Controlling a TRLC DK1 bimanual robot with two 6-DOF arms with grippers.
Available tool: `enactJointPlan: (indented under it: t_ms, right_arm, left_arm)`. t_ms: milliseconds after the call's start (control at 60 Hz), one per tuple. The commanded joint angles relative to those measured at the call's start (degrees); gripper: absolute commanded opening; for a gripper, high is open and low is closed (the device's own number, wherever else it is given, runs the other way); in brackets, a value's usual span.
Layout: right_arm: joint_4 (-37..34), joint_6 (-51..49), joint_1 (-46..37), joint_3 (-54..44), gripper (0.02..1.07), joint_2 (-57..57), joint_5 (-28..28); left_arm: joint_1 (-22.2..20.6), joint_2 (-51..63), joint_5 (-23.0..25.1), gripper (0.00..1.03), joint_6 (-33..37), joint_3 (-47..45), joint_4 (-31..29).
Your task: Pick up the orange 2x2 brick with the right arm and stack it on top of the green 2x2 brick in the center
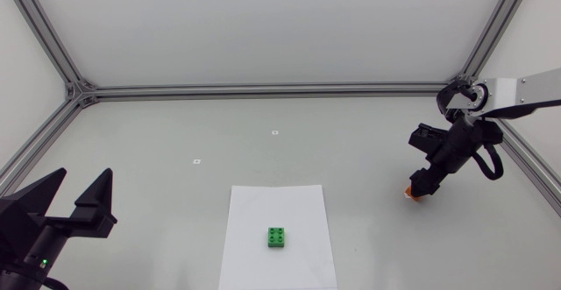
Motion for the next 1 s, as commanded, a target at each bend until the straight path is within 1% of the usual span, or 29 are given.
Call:
enactJointPlan:
  t_ms: [0,183,233,267,400,517,767,817,983]
  right_arm:
    - [0.59,-1.23,0.21,-1.12,0.85,1.4,0.24]
    - [0.68,-1.23,0.38,-0.68,0.84,2.28,0.24]
    - [0.68,-1.23,0.56,-0.68,0.78,2.46,0.24]
    - [0.76,-1.23,0.56,-0.68,0.78,2.46,0.24]
    - [0.85,-1.23,0.74,-0.77,0.7,2.46,0.15]
    - [0.85,-1.23,0.91,-0.86,0.65,2.46,0.15]
    - [1.2,-1.41,1.0,-1.3,0.65,2.54,0.24]
    - [1.2,-1.41,1.0,-1.3,0.62,2.63,0.24]
    - [1.29,-1.59,1.18,-1.38,0.61,2.81,0.24]
  left_arm:
    - [0.16,-0.45,0.25,0.99,0.75,-2.35,-0.87]
    - [0.16,-0.45,0.25,0.99,0.75,-2.35,-0.87]
    - [0.16,-0.45,0.34,0.99,0.75,-2.35,-0.87]
    - [0.16,-0.45,0.25,0.99,0.75,-2.35,-0.87]
    - [0.16,-0.45,0.25,0.99,0.75,-2.35,-0.87]
    - [0.16,-0.45,0.25,0.99,0.75,-2.35,-0.87]
    - [0.16,-0.45,0.25,0.99,0.75,-2.35,-0.87]
    - [0.16,-0.45,0.25,0.99,0.75,-2.35,-0.87]
    - [0.16,-0.45,0.25,0.99,0.75,-2.35,-0.87]
